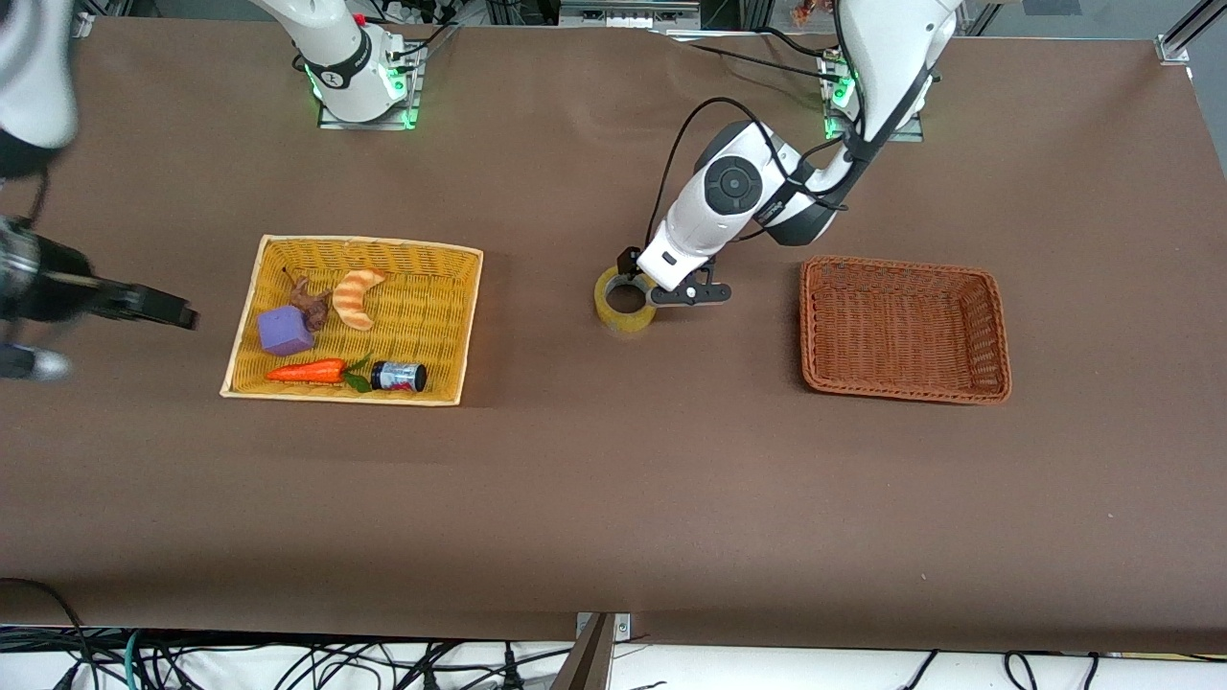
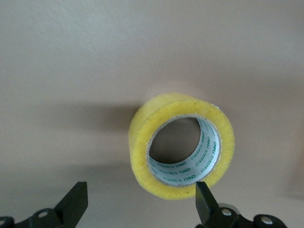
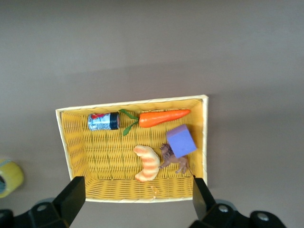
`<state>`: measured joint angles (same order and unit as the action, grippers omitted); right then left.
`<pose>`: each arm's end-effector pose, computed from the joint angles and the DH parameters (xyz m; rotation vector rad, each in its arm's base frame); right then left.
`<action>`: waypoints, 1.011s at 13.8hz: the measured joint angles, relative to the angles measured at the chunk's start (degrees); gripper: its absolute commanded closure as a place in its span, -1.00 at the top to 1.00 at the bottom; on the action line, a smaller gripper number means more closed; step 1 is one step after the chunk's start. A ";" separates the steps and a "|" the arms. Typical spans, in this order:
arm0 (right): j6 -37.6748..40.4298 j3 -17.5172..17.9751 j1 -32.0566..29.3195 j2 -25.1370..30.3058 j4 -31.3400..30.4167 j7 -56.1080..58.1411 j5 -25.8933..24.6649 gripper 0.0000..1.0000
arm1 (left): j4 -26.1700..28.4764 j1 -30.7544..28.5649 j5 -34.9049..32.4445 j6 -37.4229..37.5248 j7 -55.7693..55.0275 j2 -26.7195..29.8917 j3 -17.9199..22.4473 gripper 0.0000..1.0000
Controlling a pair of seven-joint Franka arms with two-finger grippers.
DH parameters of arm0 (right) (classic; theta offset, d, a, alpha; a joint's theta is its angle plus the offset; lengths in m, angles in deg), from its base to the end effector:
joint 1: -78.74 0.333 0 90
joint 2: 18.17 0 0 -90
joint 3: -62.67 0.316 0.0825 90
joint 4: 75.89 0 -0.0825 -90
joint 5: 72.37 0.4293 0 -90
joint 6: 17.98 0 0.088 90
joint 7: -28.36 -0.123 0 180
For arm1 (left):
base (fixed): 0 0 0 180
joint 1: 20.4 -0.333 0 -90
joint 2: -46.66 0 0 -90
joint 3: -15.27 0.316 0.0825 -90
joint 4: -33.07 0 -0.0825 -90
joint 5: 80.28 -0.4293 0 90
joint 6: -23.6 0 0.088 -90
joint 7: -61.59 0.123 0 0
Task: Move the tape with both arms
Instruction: 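Pass the tape to the left gripper while the right gripper withdraws, then carry the tape with the left gripper over the brown basket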
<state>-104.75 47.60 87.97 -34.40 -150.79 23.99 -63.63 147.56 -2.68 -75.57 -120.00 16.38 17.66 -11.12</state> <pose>0.6752 -0.0258 0.5637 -3.0489 0.2553 0.1012 0.4620 -0.4483 0.1832 2.9037 0.2046 -0.2253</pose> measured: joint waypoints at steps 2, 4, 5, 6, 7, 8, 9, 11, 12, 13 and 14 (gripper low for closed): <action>0.01 4.78 -6.41 7.00 -5.01 0.01 -0.51 1.00 | 0.02 0.94 -0.07 -2.09 -0.27 -1.81 0.68 0.96; 0.42 10.19 -10.96 12.23 -9.23 0.01 -3.60 1.00 | 0.01 2.17 -0.08 -3.31 -0.28 -3.10 2.43 0.47; 1.29 12.37 -11.89 13.94 -10.93 -0.01 -5.47 1.00 | 0.00 2.69 -0.08 -4.05 -0.28 -3.61 3.07 -0.16; 2.03 14.06 -12.25 15.46 -12.83 -0.19 -6.87 1.00 | 0.00 2.93 -0.08 -4.64 -0.28 -4.02 3.28 -0.84; 2.13 15.00 -12.26 16.75 -14.71 -0.36 -7.81 1.00 | 0.00 3.06 -0.09 -4.88 -0.28 -4.21 3.39 -1.00; 2.03 15.40 -12.26 17.56 -16.10 -0.38 -8.68 1.00 | -0.01 3.17 -0.10 -4.92 -0.28 -4.24 3.52 -1.00; 1.96 15.45 -12.28 17.82 -16.85 -0.36 -9.30 1.00 | -0.01 3.25 -0.10 -4.92 -0.28 -4.24 3.61 -1.00; 1.75 15.45 -12.57 17.67 -17.36 -0.30 -9.57 1.00 | -0.13 3.34 -0.11 -5.05 -0.28 -4.23 3.68 -1.00; 1.64 15.44 -12.78 17.47 -17.36 -0.25 -9.57 1.00 | -0.16 3.34 -0.18 -4.97 -0.27 -4.14 3.93 -1.00; 1.44 15.43 -12.97 17.13 -17.33 -0.21 -9.57 1.00 | -0.20 3.30 -0.20 -4.87 -0.27 -3.88 4.39 -1.00; 1.14 15.40 -13.08 16.67 -17.16 -0.16 -9.57 1.00 | -0.29 3.14 -0.23 -4.50 -0.21 -3.58 4.79 -1.00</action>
<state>-103.61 63.01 74.89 -17.73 -167.95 23.83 -73.20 147.26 0.46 -75.80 -124.50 16.17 14.08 -6.33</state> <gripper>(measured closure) 0.000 0.771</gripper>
